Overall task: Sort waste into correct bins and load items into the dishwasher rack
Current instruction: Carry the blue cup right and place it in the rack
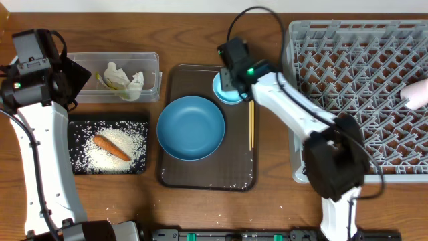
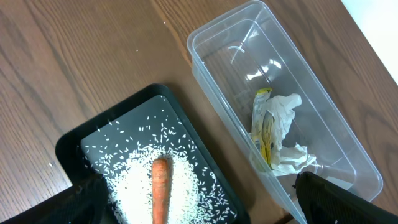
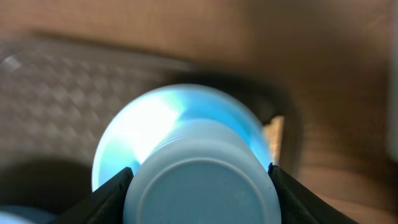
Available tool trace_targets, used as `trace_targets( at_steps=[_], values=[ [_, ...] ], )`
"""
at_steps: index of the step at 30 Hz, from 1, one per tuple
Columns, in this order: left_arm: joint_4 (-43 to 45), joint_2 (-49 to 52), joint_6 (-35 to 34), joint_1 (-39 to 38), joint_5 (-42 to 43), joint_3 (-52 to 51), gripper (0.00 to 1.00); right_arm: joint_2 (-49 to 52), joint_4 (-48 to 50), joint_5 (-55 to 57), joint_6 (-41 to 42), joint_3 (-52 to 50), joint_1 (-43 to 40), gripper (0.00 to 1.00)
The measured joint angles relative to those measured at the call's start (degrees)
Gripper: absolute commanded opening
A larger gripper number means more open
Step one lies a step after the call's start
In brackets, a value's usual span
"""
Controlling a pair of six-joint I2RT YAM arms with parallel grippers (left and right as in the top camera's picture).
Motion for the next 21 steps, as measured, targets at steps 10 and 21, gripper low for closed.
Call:
trace_targets(
  at_steps=[10,21],
  values=[
    [0.0,0.0,0.0,0.0,0.0,0.0,0.98,-23.9,-3.2,2.1,-5.5,4.1,-16.1,0.46],
    [0.0,0.0,0.0,0.0,0.0,0.0,0.98,-24.9,-13.0,4.3,-6.4,1.9,-45.7,0.48]
  ],
)
